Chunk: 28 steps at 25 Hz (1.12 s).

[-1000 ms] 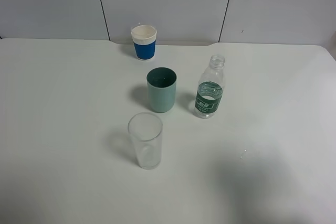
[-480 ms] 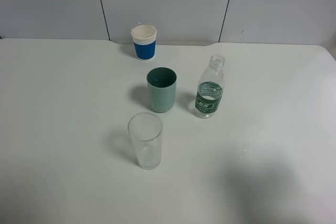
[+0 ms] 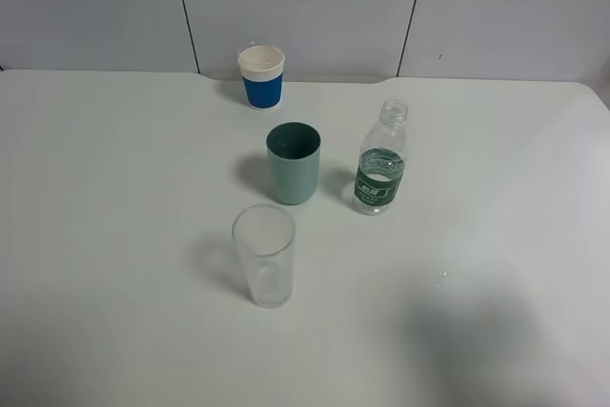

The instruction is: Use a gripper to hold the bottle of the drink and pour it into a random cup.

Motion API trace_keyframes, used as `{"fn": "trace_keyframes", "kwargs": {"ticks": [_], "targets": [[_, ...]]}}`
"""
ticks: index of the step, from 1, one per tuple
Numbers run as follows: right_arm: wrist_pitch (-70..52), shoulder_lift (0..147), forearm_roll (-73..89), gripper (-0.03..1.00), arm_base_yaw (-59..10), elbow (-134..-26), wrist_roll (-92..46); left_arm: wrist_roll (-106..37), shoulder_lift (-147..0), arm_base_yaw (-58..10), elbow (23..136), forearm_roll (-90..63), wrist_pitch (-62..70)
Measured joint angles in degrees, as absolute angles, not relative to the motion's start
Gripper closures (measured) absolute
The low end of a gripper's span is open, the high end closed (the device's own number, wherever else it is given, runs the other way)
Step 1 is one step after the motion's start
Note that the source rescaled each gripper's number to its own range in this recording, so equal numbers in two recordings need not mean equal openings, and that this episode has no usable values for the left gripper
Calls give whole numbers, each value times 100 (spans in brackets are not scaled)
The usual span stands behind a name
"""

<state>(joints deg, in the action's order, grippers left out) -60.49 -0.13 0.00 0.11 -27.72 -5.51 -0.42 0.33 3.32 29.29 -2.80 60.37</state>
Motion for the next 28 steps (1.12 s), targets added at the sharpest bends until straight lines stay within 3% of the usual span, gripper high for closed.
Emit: {"fn": "trace_keyframes", "kwargs": {"ticks": [28], "targets": [[-6049, -13, 147, 19, 11, -2772, -286, -42, 33, 332, 2929, -280, 6037]]}}
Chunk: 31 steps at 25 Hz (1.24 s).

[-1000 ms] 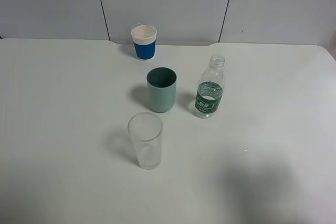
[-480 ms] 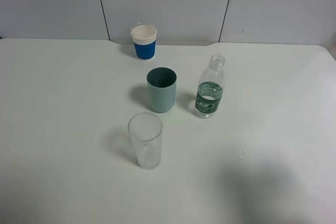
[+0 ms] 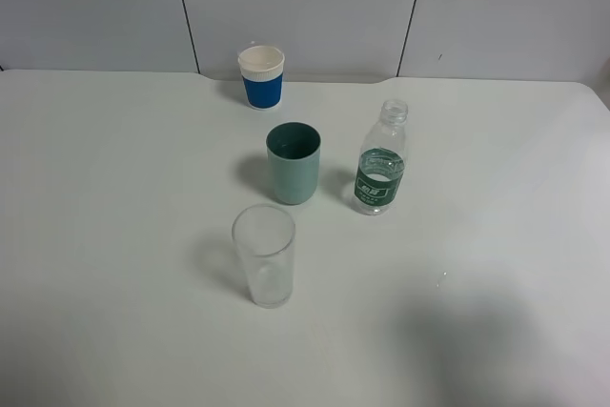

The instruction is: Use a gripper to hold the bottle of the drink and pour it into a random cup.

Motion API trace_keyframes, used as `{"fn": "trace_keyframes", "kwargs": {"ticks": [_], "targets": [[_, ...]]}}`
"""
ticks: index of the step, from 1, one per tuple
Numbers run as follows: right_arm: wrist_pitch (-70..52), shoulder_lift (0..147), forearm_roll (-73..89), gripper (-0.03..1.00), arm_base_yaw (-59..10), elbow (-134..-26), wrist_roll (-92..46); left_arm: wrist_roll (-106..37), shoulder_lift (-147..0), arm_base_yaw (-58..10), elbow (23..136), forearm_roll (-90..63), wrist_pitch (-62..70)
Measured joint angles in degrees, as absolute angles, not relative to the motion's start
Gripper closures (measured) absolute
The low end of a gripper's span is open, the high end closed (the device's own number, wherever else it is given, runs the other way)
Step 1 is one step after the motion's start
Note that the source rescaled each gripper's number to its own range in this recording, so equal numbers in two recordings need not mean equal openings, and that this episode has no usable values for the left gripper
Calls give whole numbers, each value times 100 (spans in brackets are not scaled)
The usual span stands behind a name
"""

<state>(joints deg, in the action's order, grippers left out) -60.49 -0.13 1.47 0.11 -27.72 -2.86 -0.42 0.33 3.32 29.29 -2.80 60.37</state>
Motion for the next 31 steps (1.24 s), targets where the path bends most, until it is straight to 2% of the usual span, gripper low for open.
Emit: {"fn": "trace_keyframes", "kwargs": {"ticks": [31], "targets": [[-6049, -13, 152, 19, 11, -2772, -286, -42, 33, 332, 2929, -280, 6037]]}}
